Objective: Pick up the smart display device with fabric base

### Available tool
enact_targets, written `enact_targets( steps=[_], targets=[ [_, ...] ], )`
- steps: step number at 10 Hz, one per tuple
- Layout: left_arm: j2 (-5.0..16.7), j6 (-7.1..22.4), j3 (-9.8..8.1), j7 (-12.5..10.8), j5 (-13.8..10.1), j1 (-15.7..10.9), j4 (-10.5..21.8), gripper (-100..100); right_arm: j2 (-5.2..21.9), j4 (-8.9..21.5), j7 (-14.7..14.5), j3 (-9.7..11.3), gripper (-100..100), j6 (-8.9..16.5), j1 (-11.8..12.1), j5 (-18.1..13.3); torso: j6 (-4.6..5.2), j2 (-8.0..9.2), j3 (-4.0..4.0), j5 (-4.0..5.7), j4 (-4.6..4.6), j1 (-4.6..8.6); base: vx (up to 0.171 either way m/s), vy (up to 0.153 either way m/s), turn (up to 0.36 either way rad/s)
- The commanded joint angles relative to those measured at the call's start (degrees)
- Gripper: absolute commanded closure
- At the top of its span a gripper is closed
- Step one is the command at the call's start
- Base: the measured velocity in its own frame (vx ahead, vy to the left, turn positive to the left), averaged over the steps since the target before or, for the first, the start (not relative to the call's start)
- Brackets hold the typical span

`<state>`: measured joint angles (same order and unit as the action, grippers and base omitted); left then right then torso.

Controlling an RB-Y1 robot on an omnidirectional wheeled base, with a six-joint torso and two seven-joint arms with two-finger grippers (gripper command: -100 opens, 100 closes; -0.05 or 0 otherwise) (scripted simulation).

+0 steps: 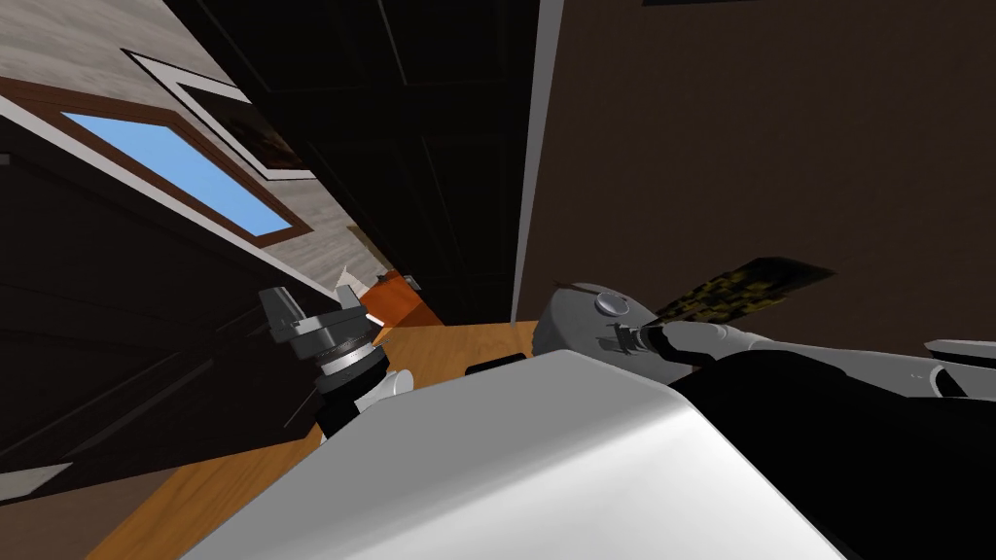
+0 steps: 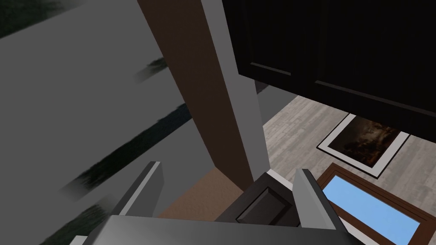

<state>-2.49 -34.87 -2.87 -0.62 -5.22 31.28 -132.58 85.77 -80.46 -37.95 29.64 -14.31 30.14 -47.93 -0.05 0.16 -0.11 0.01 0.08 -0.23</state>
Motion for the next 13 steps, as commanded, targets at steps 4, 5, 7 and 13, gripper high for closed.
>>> enact_targets(
  steps=[4,5,7,13],
  targets=[
    [0.0,0.0,0.0,0.0,0.0,0.0,0.0,0,1.32,-5.51,2.09,3.66,-100,6.93,1.46,0.33,0.01,0.05,-0.03,-0.02,0.01,-0.1,0.008,-0.047,0.045],
    [0.0,0.0,0.0,0.0,0.0,0.0,0.0,0,1.32,-5.51,2.09,3.66,-100,7.49,1.46,0.33,0.0,0.03,-0.02,-0.03,0.01,-0.09,0.012,-0.048,0.026],
    [0.0,0.0,0.0,0.0,0.0,0.0,0.0,0,1.85,-7.72,2.95,5.19,-100,10.2,1.99,0.42,0.0,0.01,-0.01,-0.02,0.0,-0.06,0.014,-0.053,0.046],
    [0.0,0.0,0.0,0.0,0.0,0.0,0.0,0,4.0,-16.55,6.39,11.34,-100,20.21,4.11,0.8,0.01,0.04,-0.02,-0.01,0.01,-0.03,0.009,-0.061,0.053]
  ],
)
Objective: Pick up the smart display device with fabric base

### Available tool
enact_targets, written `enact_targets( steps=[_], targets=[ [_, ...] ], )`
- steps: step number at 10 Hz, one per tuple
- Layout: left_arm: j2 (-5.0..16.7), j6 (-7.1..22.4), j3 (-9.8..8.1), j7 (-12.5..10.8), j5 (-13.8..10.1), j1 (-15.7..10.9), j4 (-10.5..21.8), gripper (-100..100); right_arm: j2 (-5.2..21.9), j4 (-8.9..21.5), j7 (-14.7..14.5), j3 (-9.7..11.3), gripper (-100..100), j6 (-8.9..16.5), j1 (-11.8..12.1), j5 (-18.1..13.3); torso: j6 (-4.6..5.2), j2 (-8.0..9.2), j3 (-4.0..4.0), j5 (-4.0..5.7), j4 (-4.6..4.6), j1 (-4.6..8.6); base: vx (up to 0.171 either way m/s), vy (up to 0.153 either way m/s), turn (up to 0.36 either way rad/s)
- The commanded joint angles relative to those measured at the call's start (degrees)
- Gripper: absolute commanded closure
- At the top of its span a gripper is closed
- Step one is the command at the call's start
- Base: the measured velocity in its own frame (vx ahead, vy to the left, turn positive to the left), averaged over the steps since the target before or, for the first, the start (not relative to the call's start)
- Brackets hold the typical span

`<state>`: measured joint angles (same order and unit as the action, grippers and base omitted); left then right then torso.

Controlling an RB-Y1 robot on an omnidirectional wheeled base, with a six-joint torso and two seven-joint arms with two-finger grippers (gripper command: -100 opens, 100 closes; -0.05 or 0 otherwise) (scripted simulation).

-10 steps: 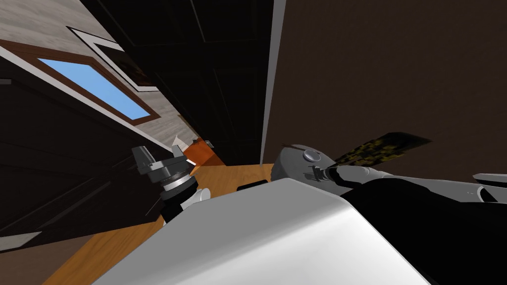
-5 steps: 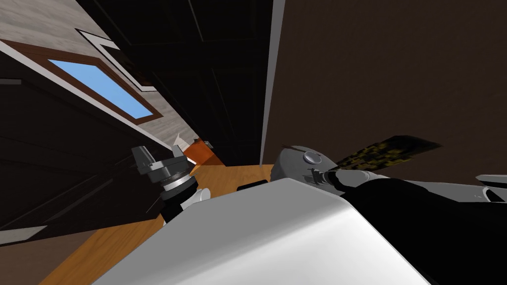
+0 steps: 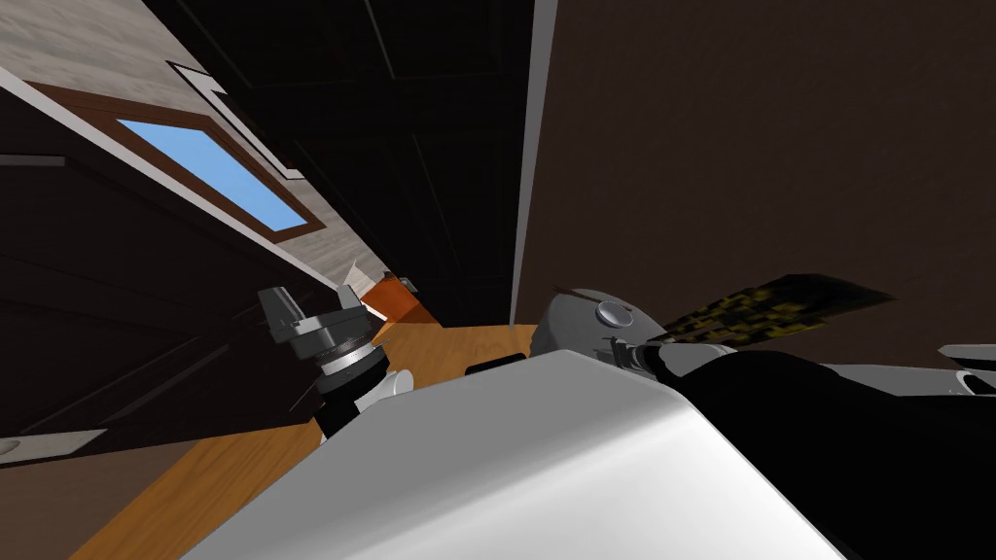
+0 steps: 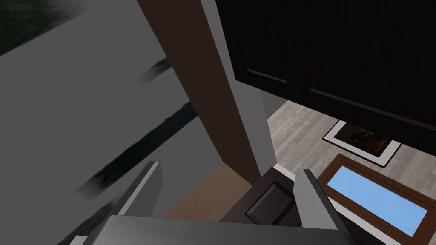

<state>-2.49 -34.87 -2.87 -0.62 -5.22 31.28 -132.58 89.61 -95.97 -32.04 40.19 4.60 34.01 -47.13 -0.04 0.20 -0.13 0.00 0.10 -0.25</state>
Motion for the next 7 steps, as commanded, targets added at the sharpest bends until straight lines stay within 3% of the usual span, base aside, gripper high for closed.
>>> enact_targets(
  steps=[1,2,3,7],
  targets=[
    [0.0,0.0,0.0,0.0,0.0,0.0,0.0,0,0.16,-1.04,0.48,0.8,-100,2.12,0.24,0.0,0.0,0.0,0.0,0.0,0.0,0.0,0.011,-0.055,0.029],
    [0.0,0.0,0.0,0.0,0.0,0.0,0.0,0,0.17,-0.78,0.38,0.46,-100,1.29,0.26,-0.01,0.01,-0.01,0.01,0.0,0.0,-0.04,0.005,-0.019,0.002],
    [0.0,0.0,0.0,0.0,0.0,0.0,0.0,0,0.18,-0.84,0.44,0.49,100,1.55,0.28,-0.02,0.01,0.0,0.0,-0.02,0.0,-0.15,0.0,0.0,0.0],
    [-0.01,0.0,0.0,0.0,0.0,0.0,0.0,0,0.18,-0.83,0.42,0.49,100,1.5,0.28,-0.03,0.03,0.02,-0.02,-0.07,0.01,-0.27,0.0,0.0,0.003]
  ],
)
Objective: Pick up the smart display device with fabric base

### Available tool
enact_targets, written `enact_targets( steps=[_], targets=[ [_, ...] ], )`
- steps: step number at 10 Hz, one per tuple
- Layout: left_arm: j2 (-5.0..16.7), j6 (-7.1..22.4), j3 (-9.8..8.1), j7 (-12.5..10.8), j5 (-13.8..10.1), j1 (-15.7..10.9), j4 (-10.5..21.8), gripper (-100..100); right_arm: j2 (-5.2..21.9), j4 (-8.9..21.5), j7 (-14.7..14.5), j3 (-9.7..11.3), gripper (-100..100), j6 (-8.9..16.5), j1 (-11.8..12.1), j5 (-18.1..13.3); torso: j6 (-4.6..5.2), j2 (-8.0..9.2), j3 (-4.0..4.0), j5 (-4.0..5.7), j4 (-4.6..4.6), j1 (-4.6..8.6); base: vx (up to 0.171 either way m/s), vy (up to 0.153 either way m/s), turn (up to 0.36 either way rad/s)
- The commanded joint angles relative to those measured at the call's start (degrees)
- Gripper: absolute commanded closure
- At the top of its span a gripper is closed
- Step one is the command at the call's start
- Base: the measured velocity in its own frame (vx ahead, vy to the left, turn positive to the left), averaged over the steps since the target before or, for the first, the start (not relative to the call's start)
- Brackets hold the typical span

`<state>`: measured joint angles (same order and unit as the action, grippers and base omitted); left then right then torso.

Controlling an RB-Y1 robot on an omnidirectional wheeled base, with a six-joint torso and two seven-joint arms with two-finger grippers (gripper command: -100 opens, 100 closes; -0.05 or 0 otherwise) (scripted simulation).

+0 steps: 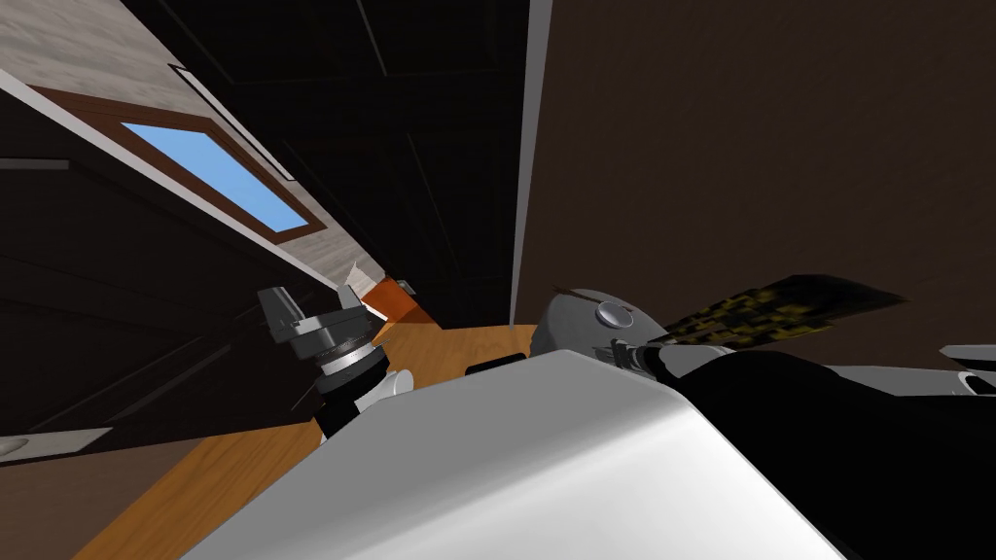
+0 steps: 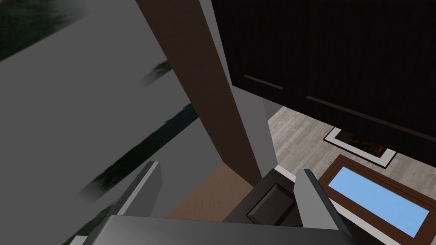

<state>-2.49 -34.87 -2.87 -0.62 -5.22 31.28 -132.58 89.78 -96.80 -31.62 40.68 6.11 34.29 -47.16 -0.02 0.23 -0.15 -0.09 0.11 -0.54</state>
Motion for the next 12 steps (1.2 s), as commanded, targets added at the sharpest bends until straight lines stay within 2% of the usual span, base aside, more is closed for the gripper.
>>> enact_targets(
  steps=[1,2,3,4,5,6,7,8,9,10,11,12],
  targets=[
    [0.0,0.0,0.0,0.0,0.0,0.0,0.0,0,0.0,0.0,0.0,0.0,0,0.0,0.0,0.0,0.0,0.0,0.0,0.0,0.0,0.0,0.0,0.0,0.0],
    [0.0,0.0,0.0,0.0,0.0,0.0,0.0,0,-0.55,2.0,-0.8,-1.24,100,-2.09,-0.57,-0.07,0.0,0.01,0.0,-0.01,0.0,-0.01,-0.008,0.041,-0.065],
    [-0.01,0.0,0.0,0.0,0.0,0.0,0.0,0,-1.09,4.03,-1.66,-2.77,100,-4.11,-1.1,-0.16,0.0,0.0,-0.01,0.0,0.01,-0.03,-0.007,0.105,-0.101],
    [-0.01,0.0,0.01,0.0,0.0,0.0,0.0,0,-1.09,4.21,-1.66,-2.77,100,-4.8,-1.1,-0.16,0.0,0.0,-0.01,0.01,0.01,-0.2,-0.006,0.084,-0.051],
    [-0.01,0.0,0.01,0.0,0.0,0.0,0.0,0,-1.62,6.42,-2.52,-4.31,100,-6.72,-1.63,-0.25,-0.03,-0.01,0.0,-0.01,0.01,-0.18,-0.018,0.064,-0.055],
    [-0.01,0.0,0.01,0.0,0.0,0.0,0.0,0,-1.62,6.42,-2.52,-4.31,100,-7.51,-1.63,-0.25,-0.02,0.01,-0.01,-0.02,0.02,-0.11,-0.014,0.043,-0.02],
    [0.0,0.0,0.0,0.0,0.0,0.0,0.0,0,-2.16,8.62,-3.37,-5.85,100,-9.5,-2.16,-0.35,-0.02,0.02,-0.02,-0.02,0.02,-0.07,-0.013,0.053,-0.055],
    [0.0,0.0,0.0,0.0,0.0,0.0,0.0,0,-2.16,8.62,-3.37,-5.85,100,-10.22,-2.16,-0.35,-0.01,0.03,-0.03,-0.04,0.03,-0.09,-0.01,0.045,-0.033],
    [0.0,0.0,0.0,0.0,0.0,0.0,0.0,0,-2.7,10.83,-4.23,-7.38,100,-12.36,-2.69,-0.44,-0.03,0.02,-0.03,-0.04,0.03,-0.09,-0.015,0.048,-0.045],
    [0.0,0.0,0.0,0.0,0.0,0.0,0.0,0,-2.7,10.83,-4.23,-7.38,100,-12.93,-2.69,-0.44,-0.02,0.04,-0.03,-0.07,0.04,-0.1,-0.009,0.045,-0.029],
    [0.0,0.0,0.0,0.0,0.0,0.0,0.0,0,-3.23,13.04,-5.09,-8.92,100,-14.96,-3.22,-0.54,-0.03,0.03,-0.03,-0.07,0.03,-0.12,-0.007,0.053,-0.062],
    [0.0,0.0,0.0,0.0,0.0,0.0,0.0,0,-3.23,13.04,-5.09,-8.92,100,-15.64,-3.22,-0.54,-0.02,0.02,-0.03,-0.1,0.04,-0.14,-0.005,0.045,-0.036]
  ],
)
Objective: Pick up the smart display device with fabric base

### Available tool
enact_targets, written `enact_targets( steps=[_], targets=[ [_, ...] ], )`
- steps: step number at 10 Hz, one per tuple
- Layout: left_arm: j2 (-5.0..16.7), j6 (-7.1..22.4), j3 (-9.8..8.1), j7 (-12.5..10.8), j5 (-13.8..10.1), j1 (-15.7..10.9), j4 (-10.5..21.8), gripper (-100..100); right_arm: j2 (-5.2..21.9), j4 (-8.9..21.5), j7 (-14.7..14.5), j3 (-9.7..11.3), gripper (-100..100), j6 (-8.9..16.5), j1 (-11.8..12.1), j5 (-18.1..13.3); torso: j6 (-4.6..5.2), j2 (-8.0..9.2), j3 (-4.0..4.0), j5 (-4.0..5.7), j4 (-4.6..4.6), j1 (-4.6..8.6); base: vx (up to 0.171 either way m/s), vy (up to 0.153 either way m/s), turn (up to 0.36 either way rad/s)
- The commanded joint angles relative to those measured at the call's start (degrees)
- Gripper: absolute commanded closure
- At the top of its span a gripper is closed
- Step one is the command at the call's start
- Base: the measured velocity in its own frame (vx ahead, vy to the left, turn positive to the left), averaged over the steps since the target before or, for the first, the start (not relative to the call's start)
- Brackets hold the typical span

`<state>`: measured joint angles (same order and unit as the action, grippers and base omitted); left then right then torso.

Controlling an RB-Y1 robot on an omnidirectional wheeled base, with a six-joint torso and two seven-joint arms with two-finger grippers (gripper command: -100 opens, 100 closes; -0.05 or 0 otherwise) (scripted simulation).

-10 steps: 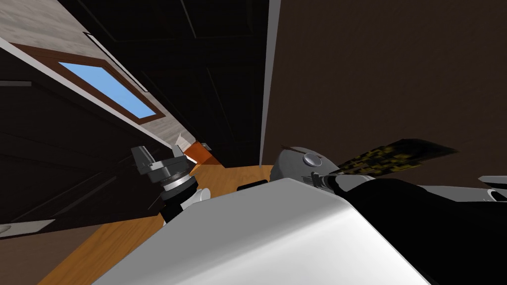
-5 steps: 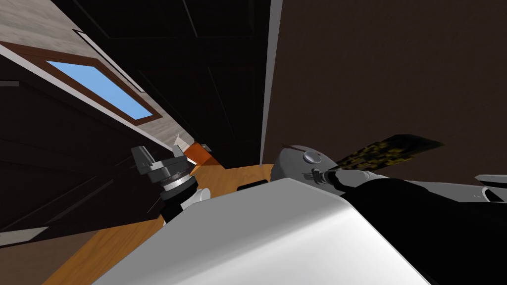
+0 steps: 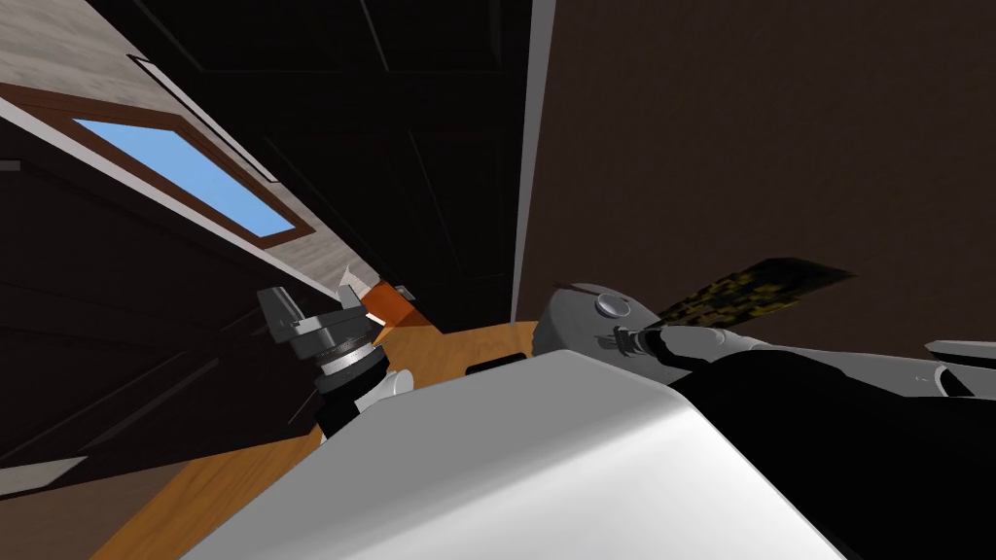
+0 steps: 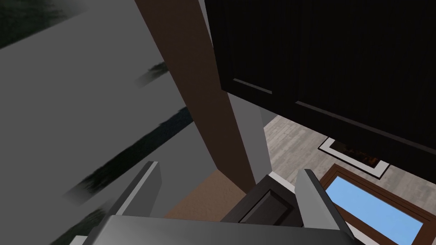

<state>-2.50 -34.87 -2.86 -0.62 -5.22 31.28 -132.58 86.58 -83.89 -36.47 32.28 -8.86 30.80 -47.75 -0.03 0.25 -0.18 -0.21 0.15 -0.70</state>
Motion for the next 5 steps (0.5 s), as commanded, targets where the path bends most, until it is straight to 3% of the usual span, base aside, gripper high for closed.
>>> enact_targets(
  steps=[1,4,5],
  targets=[
    [0.0,0.0,0.0,0.0,0.0,0.0,0.0,0,-0.57,2.34,-1.1,-2.06,100,-2.86,-0.25,-0.04,0.0,0.0,0.0,0.0,0.0,0.0,-0.013,0.056,-0.061],
    [0.0,0.0,0.0,0.0,0.0,0.0,0.0,0,-1.64,6.76,-2.82,-5.13,100,-8.0,-1.31,-0.23,0.01,0.08,-0.05,-0.06,0.03,-0.16,-0.018,0.074,-0.054],
    [0.0,0.0,0.0,0.0,0.0,0.0,0.0,0,-1.64,6.76,-2.82,-5.13,100,-8.81,-1.31,-0.23,0.03,0.05,-0.04,-0.1,0.03,-0.15,-0.006,0.046,-0.037]
  ],
)
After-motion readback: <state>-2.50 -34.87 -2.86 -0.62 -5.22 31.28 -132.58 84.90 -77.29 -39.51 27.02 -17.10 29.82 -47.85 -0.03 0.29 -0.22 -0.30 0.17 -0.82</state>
